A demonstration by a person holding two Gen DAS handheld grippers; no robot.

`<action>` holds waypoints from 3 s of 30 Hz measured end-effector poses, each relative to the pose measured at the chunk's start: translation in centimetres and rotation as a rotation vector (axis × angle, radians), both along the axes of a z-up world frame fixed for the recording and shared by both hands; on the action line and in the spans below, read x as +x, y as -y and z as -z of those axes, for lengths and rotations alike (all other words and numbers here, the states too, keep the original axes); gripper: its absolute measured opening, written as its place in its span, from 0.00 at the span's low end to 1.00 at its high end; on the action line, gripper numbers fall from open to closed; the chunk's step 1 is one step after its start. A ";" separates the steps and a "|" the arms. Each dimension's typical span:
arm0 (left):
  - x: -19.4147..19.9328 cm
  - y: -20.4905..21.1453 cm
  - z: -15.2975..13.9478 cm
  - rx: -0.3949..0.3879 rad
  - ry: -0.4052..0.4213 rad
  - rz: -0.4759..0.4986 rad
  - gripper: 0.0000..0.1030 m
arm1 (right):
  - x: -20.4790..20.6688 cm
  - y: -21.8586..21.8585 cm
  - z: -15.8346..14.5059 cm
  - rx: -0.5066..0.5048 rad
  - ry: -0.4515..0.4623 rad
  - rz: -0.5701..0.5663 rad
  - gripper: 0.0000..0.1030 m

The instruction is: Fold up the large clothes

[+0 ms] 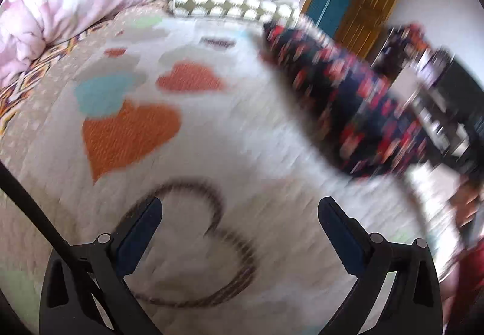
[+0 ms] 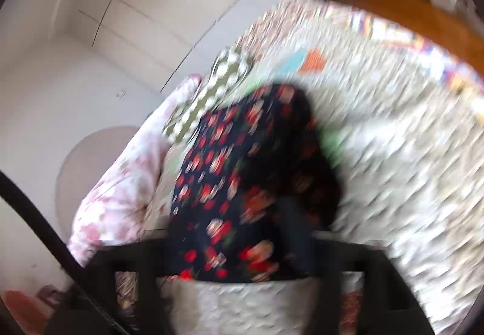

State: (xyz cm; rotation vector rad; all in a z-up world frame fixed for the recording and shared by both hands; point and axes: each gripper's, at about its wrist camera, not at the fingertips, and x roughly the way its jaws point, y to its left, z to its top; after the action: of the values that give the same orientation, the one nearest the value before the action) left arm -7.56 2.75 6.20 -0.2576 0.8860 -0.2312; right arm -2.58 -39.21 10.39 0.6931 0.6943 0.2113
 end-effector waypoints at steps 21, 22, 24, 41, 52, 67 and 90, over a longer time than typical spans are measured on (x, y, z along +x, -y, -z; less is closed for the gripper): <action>15.5 9.8 -2.7 -0.259 -0.152 0.355 0.63 | 10.9 -0.2 5.0 0.498 0.002 -0.238 0.46; 15.4 9.3 -3.4 -0.261 -0.141 0.351 0.63 | 10.6 -0.4 4.6 0.493 0.028 -0.247 0.46; 15.2 8.8 -3.7 -0.220 -0.128 0.326 0.65 | 10.6 -1.0 4.5 0.432 0.030 -0.247 0.46; 1.9 5.9 -7.4 0.246 0.263 0.010 0.86 | 4.3 -5.0 -1.1 0.210 0.068 -0.291 0.55; -8.1 2.6 -11.2 0.370 0.466 -0.150 1.00 | -2.0 -3.6 2.3 -0.077 -0.087 -0.031 0.49; -8.3 3.8 -2.5 0.345 0.122 -0.068 1.00 | -8.8 -2.2 2.8 -0.452 -0.194 0.108 0.66; -4.7 3.5 4.6 0.312 -0.084 -0.056 1.00 | -3.0 1.2 5.4 -0.568 -0.255 0.246 0.72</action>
State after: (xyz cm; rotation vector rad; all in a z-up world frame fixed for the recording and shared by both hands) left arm -12.21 -0.72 1.60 -0.0020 0.9829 -0.0280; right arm -5.53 -40.43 4.98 0.2537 0.8552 -0.3000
